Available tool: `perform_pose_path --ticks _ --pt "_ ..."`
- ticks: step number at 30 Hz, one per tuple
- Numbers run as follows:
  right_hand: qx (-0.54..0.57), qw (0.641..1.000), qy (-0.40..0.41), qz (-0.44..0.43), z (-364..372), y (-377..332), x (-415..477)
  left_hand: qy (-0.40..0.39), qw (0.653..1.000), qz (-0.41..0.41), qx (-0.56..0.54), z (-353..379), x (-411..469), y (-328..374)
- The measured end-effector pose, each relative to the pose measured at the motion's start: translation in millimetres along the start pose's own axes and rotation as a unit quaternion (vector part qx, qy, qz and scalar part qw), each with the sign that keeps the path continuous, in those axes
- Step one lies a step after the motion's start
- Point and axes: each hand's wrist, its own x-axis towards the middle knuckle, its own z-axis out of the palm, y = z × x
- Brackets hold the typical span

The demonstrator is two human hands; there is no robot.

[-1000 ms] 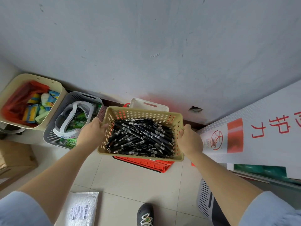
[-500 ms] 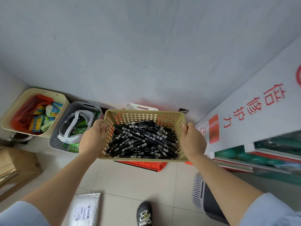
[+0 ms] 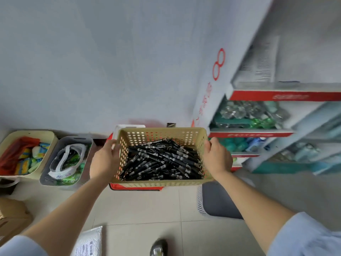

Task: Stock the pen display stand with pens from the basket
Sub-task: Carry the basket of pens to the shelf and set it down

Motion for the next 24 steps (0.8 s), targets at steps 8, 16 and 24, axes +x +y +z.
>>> perform_pose_path --ticks 8,16,24 --pt "-0.008 0.994 0.057 0.096 -93 104 -44 -0.076 0.993 0.081 -0.05 31 -55 106" --pt "-0.048 0.96 0.138 0.237 -202 226 -107 -0.148 0.961 0.22 -0.08 74 -126 252" --pt "-0.037 0.915 0.201 0.348 -312 375 -184 -0.214 0.915 0.324 -0.11 144 -242 411"
